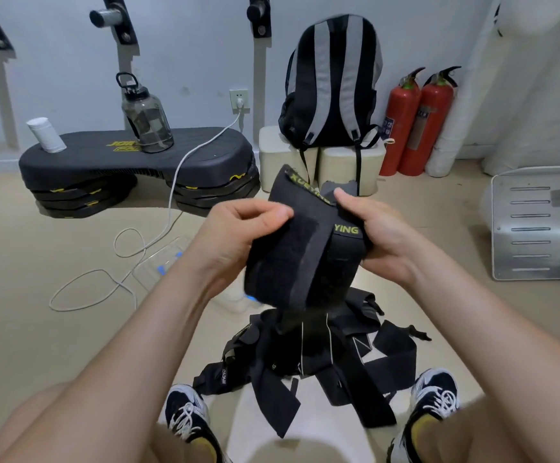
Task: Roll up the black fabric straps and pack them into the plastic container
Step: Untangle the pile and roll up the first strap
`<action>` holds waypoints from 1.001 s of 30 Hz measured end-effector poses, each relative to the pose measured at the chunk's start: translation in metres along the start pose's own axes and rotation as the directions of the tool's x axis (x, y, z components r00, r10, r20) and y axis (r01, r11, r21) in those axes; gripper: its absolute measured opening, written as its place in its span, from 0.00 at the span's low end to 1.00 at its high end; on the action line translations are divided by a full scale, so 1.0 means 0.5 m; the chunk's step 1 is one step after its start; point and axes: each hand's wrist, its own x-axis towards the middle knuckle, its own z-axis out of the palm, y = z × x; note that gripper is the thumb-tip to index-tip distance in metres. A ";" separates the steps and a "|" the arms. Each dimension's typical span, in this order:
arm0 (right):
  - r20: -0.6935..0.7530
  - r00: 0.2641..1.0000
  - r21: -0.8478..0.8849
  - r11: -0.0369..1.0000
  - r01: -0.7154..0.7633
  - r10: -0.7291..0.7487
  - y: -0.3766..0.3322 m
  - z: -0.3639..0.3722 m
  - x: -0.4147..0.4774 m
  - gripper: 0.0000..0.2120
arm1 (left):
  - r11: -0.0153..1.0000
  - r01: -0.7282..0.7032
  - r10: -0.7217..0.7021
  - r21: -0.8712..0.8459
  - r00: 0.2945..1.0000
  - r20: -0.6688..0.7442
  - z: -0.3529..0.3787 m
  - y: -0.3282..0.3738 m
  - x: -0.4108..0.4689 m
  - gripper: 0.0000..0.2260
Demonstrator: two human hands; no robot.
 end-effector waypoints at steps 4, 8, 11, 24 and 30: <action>0.011 0.994 -0.038 0.994 0.105 -0.104 0.009 0.006 0.003 0.19 | 0.991 0.083 -0.082 -0.104 0.997 0.015 -0.001 -0.013 0.003 0.19; -0.003 0.975 -0.268 0.940 0.212 -0.221 0.019 0.014 0.008 0.27 | 0.990 0.124 -0.133 -0.072 0.983 -0.125 0.016 -0.024 0.010 0.17; 0.003 0.971 -0.332 0.916 0.225 -0.237 0.020 0.023 0.005 0.12 | 0.998 0.067 -0.068 -0.010 0.978 -0.196 0.018 -0.025 0.014 0.08; -0.056 0.975 -0.084 0.974 0.210 -0.215 -0.012 0.006 0.007 0.07 | 0.999 0.037 -0.039 -0.040 0.998 -0.048 0.046 -0.028 0.002 0.03; -0.042 0.986 0.152 0.975 0.164 -0.159 -0.016 0.018 -0.001 0.10 | 0.992 0.109 -0.110 -0.063 0.994 -0.012 0.076 -0.038 -0.002 0.06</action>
